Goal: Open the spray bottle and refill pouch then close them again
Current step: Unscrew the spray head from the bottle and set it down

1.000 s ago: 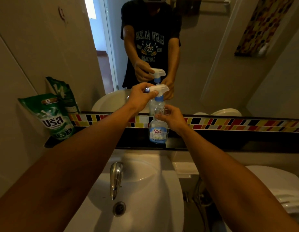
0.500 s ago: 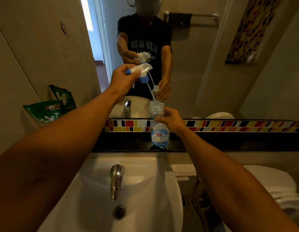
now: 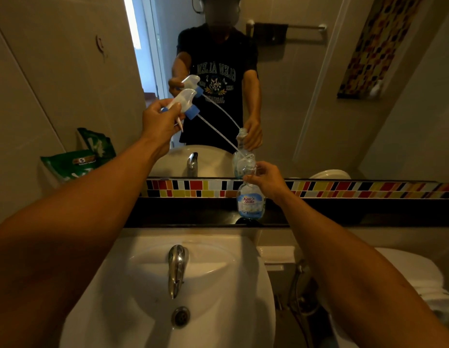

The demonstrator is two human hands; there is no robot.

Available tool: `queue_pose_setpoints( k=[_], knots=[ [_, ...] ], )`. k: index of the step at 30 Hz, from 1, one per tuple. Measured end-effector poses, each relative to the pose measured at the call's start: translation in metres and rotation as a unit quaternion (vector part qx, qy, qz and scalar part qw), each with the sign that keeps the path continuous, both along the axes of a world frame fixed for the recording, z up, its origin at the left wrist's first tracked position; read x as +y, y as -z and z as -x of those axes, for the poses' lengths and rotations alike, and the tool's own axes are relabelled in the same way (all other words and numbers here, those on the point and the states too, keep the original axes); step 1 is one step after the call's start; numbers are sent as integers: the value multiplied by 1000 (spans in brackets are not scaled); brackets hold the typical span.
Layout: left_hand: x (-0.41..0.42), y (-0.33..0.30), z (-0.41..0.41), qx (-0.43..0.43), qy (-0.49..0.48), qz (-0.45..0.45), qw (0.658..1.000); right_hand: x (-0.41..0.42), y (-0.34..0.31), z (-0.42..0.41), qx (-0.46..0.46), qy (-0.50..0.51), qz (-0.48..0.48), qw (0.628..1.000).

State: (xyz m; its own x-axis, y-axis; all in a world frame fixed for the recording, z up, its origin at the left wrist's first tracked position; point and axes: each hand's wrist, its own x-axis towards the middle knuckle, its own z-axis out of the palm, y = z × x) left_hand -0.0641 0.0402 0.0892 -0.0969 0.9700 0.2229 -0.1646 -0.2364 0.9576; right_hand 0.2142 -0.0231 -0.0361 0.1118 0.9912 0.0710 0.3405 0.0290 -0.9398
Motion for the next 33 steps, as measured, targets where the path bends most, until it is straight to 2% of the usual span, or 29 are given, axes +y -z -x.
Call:
queue_pose_setpoints(
  k=[8, 15, 18, 22, 28, 33],
  knots=[
    [-2, 31, 23, -43, -19, 78, 996, 1, -4, -1, 20, 33, -10, 999],
    [-5, 57, 38, 65, -74, 161, 982, 0, -4, 1, 29, 52, -18, 998],
    [-8, 67, 41, 77, -85, 210, 971, 0, -3, 3, 33, 53, -17, 998],
    [-14, 83, 47, 53, -58, 262, 962, 0, 1, 4, 31, 57, -13, 998],
    [-15, 123, 60, -58, -90, 309, 945, -1, 8, 12, 14, 38, -5, 999],
    [-14, 157, 73, -69, -107, 336, 933, -2, 16, 25, -8, 22, 2, 1000]
  ],
)
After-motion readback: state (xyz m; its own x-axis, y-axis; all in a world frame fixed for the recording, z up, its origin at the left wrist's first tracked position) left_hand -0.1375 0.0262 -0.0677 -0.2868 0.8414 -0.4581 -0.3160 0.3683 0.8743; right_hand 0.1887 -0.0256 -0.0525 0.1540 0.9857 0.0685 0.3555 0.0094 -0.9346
